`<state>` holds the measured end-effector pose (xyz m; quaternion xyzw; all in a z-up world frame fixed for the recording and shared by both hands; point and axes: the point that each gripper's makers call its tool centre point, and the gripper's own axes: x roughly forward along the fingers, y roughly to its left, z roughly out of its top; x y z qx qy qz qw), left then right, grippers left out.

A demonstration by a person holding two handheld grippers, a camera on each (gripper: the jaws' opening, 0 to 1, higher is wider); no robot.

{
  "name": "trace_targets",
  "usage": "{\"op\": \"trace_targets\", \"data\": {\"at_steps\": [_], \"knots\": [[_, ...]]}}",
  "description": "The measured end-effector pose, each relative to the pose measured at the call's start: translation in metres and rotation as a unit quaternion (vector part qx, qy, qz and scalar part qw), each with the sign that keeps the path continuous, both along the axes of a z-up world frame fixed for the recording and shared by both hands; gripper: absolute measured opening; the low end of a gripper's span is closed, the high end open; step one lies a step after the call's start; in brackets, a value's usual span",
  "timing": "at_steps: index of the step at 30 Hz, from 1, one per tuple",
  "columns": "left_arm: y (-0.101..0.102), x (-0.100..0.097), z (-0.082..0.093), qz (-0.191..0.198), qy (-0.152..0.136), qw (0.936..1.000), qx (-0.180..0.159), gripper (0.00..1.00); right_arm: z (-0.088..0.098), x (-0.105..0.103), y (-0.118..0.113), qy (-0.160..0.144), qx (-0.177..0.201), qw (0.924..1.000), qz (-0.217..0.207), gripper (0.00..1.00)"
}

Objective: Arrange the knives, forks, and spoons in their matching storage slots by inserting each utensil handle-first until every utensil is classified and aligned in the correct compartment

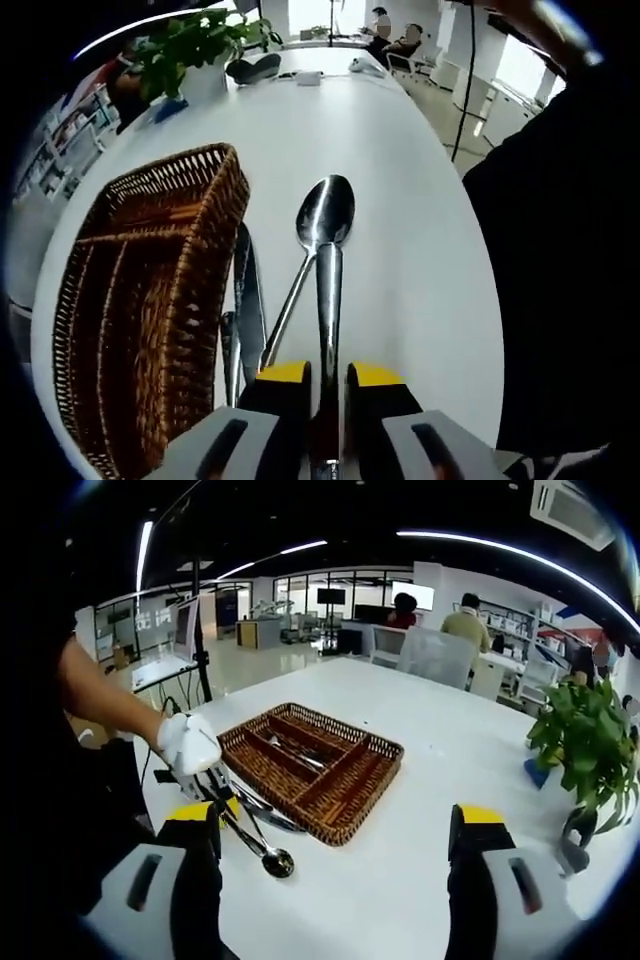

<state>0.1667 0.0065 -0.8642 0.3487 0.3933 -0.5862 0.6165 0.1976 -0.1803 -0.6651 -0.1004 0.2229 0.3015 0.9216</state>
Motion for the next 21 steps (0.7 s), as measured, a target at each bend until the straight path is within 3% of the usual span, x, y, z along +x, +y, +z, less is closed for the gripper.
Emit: {"op": "trace_targets", "data": {"at_steps": [5,9,13,17,18,21], "knots": [[0.036,0.002,0.002,0.038,0.005,0.9993,-0.007,0.33,-0.01,0.003,0.007,0.01,-0.004,0.9999,0.009,0.96],[0.065,0.002,-0.004,0.065,0.008,0.9979,-0.001,0.3,-0.011,0.005,0.019,0.012,-0.007,0.9997,0.022,0.96],[0.069,0.002,-0.004,0.075,0.01,0.9971,-0.01,0.25,-0.01,0.006,0.029,0.011,-0.013,0.9993,0.034,0.97],[0.071,-0.001,-0.013,0.027,-0.013,0.9991,0.031,0.23,-0.01,0.007,0.035,0.011,-0.017,0.999,0.041,0.97],[0.068,0.0,-0.01,0.013,-0.029,0.9991,0.029,0.23,-0.01,0.007,0.035,0.01,-0.017,0.999,0.041,0.97],[0.065,-0.002,-0.009,0.015,-0.024,0.9992,0.03,0.17,-0.01,0.007,0.035,0.01,-0.016,0.999,0.04,0.97]]}}
